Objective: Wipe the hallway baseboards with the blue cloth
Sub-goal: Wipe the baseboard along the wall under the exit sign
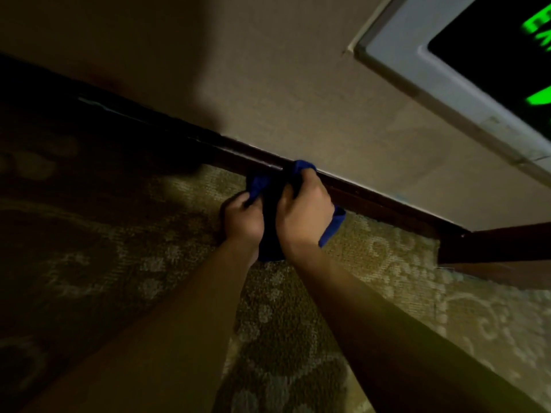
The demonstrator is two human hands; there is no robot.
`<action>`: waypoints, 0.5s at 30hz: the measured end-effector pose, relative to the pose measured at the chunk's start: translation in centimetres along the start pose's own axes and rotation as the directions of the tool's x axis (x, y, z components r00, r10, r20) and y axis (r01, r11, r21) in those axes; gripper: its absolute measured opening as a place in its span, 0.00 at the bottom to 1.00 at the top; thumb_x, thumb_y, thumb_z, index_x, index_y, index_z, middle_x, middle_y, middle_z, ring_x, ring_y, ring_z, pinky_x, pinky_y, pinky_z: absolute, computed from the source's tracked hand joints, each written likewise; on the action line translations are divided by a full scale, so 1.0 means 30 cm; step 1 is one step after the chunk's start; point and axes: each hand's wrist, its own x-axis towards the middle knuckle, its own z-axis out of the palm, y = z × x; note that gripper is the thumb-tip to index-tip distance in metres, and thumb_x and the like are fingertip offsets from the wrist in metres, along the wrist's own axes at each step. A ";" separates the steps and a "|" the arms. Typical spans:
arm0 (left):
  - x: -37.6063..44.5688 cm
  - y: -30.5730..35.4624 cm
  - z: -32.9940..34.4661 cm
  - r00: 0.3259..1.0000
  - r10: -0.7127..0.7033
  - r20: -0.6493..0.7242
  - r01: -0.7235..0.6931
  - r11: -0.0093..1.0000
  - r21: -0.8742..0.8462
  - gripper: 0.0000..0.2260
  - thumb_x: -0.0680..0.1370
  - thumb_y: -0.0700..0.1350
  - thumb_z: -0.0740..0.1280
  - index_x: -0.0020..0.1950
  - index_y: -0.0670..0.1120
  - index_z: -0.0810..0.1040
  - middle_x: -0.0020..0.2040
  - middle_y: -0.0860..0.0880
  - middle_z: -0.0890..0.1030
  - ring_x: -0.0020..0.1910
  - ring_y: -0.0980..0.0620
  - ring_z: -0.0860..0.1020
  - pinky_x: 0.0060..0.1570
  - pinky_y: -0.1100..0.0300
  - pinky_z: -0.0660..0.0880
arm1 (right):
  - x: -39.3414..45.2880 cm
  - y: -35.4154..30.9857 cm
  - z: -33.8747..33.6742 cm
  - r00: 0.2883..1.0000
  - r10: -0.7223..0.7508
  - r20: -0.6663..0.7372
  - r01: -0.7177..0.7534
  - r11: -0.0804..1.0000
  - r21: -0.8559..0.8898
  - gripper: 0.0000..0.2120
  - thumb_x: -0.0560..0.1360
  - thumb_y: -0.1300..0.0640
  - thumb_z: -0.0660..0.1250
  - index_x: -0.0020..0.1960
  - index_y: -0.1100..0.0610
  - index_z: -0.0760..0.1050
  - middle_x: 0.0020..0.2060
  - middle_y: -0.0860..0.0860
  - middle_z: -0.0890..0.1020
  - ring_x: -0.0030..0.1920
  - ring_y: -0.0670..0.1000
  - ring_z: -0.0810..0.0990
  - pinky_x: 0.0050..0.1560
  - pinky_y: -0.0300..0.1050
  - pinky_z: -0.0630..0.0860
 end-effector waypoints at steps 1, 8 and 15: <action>0.001 0.003 0.001 1.000 -0.002 -0.014 0.003 0.999 0.032 0.09 0.80 0.41 0.66 0.60 0.45 0.78 0.59 0.41 0.81 0.58 0.40 0.79 0.63 0.41 0.74 | 0.010 0.013 -0.012 0.999 -0.030 0.031 0.031 0.999 -0.015 0.06 0.76 0.58 0.62 0.50 0.59 0.74 0.44 0.56 0.82 0.46 0.59 0.79 0.43 0.49 0.70; 0.008 0.003 -0.005 1.000 -0.005 -0.003 0.005 0.999 0.042 0.18 0.79 0.45 0.68 0.69 0.44 0.74 0.63 0.46 0.78 0.61 0.44 0.78 0.64 0.45 0.74 | 0.069 0.099 -0.067 0.729 0.682 -0.065 -0.650 0.718 0.250 0.14 0.78 0.56 0.62 0.60 0.60 0.74 0.56 0.60 0.81 0.60 0.63 0.77 0.60 0.52 0.71; 0.036 -0.009 -0.018 0.999 0.022 0.024 -0.023 0.999 0.049 0.05 0.79 0.40 0.67 0.47 0.45 0.83 0.48 0.41 0.84 0.54 0.38 0.81 0.60 0.39 0.76 | -0.004 -0.037 0.002 0.977 0.207 0.051 -0.209 0.977 0.030 0.06 0.77 0.57 0.61 0.52 0.57 0.73 0.48 0.56 0.82 0.50 0.60 0.79 0.45 0.49 0.70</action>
